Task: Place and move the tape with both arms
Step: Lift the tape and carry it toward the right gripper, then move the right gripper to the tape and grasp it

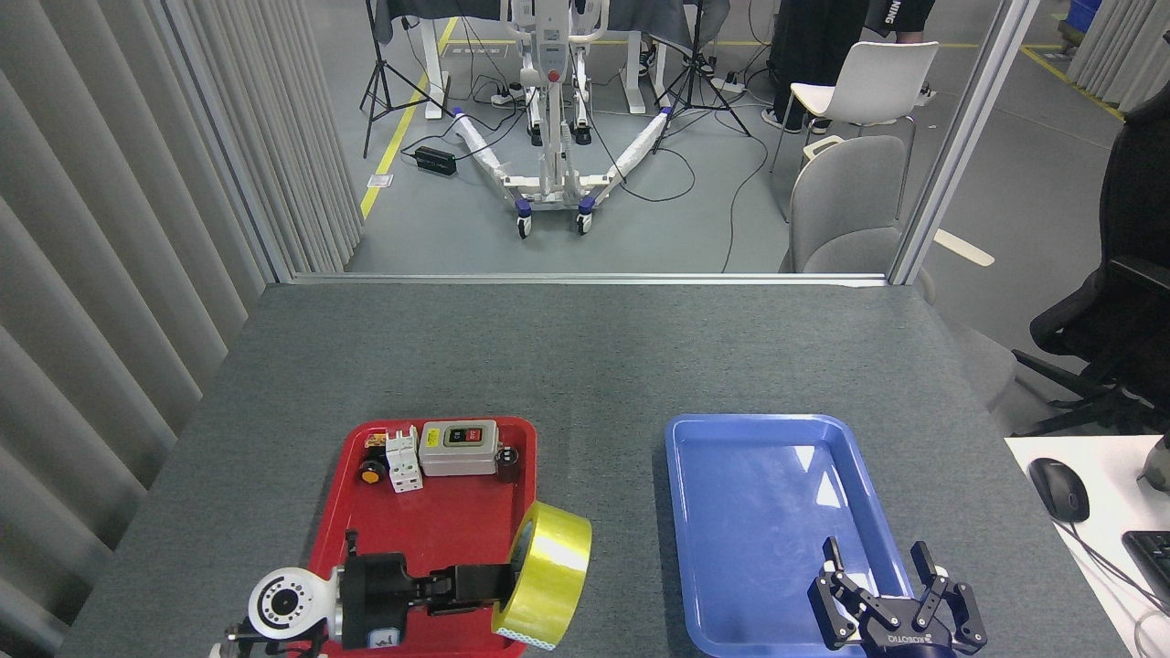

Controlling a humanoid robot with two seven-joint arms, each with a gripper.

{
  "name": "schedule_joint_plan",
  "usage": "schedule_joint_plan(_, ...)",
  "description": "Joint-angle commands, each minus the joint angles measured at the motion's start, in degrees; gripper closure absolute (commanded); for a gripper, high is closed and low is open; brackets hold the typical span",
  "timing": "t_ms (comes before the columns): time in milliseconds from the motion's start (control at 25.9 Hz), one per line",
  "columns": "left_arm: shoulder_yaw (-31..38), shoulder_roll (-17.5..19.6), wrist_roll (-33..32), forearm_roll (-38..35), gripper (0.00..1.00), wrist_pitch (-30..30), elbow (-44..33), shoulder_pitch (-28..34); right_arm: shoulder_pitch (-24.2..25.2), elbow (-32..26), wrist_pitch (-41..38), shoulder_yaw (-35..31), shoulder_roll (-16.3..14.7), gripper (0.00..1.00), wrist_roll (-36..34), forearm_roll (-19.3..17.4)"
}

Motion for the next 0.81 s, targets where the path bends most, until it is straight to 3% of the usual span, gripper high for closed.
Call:
schedule_joint_plan(0,-2.3,-2.7,-0.4,0.5,1.00,3.2,-0.5,0.4,-0.2,-0.8,0.0,0.0,-0.3,0.00,-0.1,0.0)
schedule_joint_plan(155,-6.2,-3.5,-0.4,-0.8,1.00,6.5,-0.2,1.4,-0.3,-1.3,-1.8,1.4,-1.1,0.00,-0.2,0.0)
schedule_joint_plan(348,-8.2,-3.6,-3.7,-0.9,1.00,8.9,0.2,1.5,-0.1,-4.4,-8.4,7.6,-7.5,0.00,-0.5,-3.3)
schedule_joint_plan(619,-9.5,-3.6,-4.3,-0.3,1.00,11.0,2.4,1.5,-0.3,-5.0,-24.0,18.5,-23.0,0.00,-0.6,-29.0)
schedule_joint_plan(773,-9.4,-3.6,-4.3,-0.3,1.00,11.1,2.5,1.5,-0.5,-4.5,-38.6,19.2,-29.9,0.00,-0.5,-37.7)
